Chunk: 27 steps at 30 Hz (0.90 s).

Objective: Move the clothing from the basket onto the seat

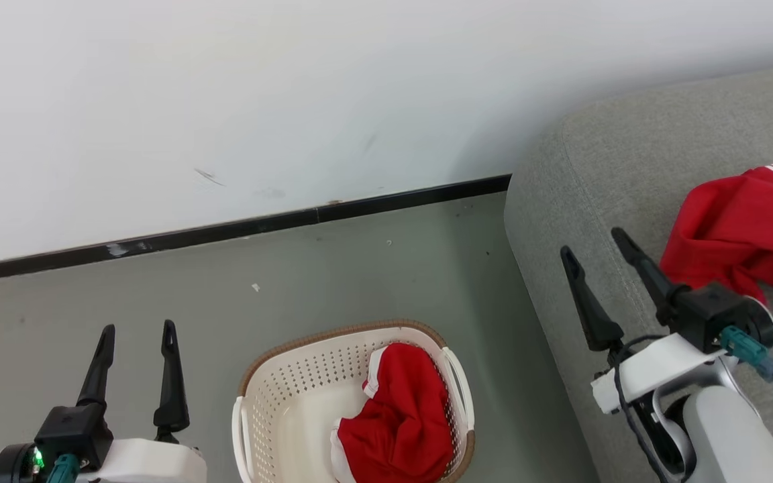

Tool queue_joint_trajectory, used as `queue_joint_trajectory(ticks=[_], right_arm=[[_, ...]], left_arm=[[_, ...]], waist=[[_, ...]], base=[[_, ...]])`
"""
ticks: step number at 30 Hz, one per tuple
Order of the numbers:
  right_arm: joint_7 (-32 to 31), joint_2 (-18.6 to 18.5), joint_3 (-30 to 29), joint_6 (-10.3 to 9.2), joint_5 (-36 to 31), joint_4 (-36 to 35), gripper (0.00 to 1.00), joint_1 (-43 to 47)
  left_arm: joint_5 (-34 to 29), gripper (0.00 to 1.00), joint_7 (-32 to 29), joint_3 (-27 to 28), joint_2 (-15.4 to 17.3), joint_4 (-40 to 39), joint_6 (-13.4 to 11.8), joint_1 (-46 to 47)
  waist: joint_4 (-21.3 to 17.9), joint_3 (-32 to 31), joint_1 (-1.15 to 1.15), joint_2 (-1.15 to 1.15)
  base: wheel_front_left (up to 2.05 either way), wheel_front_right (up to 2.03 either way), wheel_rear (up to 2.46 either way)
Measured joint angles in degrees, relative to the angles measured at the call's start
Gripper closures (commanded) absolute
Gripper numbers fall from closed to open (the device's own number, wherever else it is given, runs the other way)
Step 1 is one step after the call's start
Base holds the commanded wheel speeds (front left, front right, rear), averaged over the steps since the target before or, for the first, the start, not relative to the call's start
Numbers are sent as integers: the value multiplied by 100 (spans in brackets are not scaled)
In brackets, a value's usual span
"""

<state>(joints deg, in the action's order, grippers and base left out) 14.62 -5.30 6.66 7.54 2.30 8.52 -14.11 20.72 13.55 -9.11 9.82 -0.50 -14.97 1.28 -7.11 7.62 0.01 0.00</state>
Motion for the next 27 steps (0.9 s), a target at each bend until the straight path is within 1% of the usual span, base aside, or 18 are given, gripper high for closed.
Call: queue_joint_trajectory(ticks=[7,17,27], right_arm=[[0,85,-91,0,-183,-63,0,508],[0,205,-238,0,-194,-248,0,1171],[0,276,-276,0,-192,-381,0,1598]], left_arm=[[16,0,15,-21,-23,149,9,-247],[24,0,16,-115,-23,261,104,-433],[25,0,16,-116,3,301,108,-577]], waist=[[162,-297,0,0],[348,-650,0,0],[448,-899,0,0]], base=[[0,0,0],[0,0,0],[0,0,0]])
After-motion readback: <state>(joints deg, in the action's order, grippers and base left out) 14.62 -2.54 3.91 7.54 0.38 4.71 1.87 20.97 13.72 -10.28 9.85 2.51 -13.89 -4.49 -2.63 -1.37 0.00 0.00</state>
